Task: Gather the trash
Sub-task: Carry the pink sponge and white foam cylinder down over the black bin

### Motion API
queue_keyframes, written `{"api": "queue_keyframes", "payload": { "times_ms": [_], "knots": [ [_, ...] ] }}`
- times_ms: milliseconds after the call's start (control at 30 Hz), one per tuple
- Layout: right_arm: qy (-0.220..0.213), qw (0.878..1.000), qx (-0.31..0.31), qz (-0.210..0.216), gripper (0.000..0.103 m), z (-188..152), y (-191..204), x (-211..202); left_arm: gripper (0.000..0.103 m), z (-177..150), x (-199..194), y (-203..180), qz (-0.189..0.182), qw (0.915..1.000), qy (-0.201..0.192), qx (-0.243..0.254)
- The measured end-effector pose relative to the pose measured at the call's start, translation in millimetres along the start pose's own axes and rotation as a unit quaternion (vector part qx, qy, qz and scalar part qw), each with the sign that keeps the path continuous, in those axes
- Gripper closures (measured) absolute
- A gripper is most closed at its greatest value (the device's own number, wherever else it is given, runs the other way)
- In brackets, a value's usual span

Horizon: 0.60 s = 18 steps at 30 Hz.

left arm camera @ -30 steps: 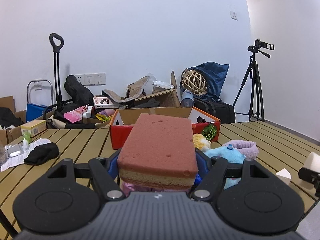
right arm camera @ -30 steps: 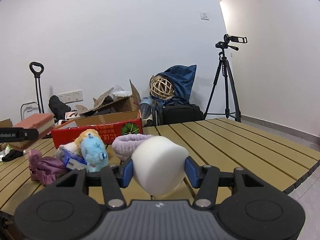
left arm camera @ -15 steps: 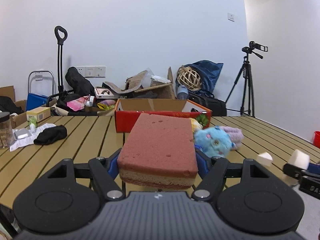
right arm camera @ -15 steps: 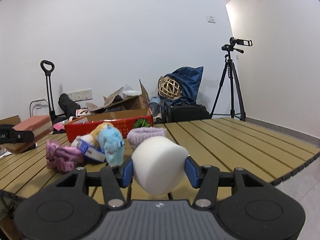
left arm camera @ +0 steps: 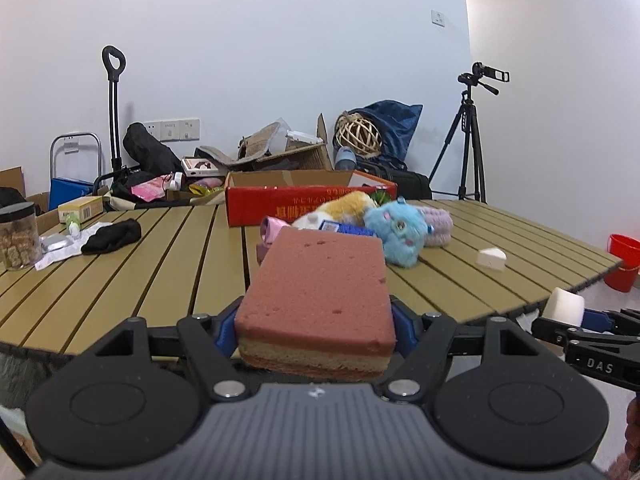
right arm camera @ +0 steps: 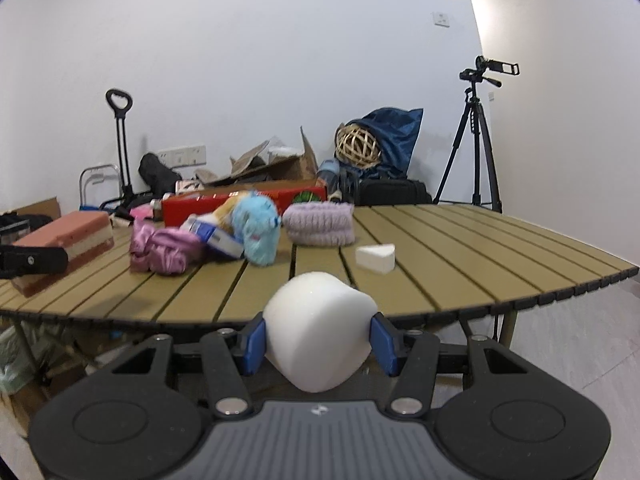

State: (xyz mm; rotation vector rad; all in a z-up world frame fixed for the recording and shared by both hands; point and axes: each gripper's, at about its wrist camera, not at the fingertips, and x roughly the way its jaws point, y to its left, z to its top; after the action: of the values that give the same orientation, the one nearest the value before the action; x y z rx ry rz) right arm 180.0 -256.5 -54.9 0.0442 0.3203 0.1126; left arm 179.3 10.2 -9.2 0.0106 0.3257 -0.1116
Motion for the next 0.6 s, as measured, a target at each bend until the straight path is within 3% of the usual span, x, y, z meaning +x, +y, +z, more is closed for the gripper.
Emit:
{"api": "queue_keyframes", "payload": {
  "times_ms": [600],
  "knots": [
    [0.112, 0.993, -0.015, 0.016, 0.05, -44.6, 17.0, -4.2, 0.031, -56.8, -23.5, 1.9, 0.016, 0.9947, 0.095, 0.037]
  ]
}}
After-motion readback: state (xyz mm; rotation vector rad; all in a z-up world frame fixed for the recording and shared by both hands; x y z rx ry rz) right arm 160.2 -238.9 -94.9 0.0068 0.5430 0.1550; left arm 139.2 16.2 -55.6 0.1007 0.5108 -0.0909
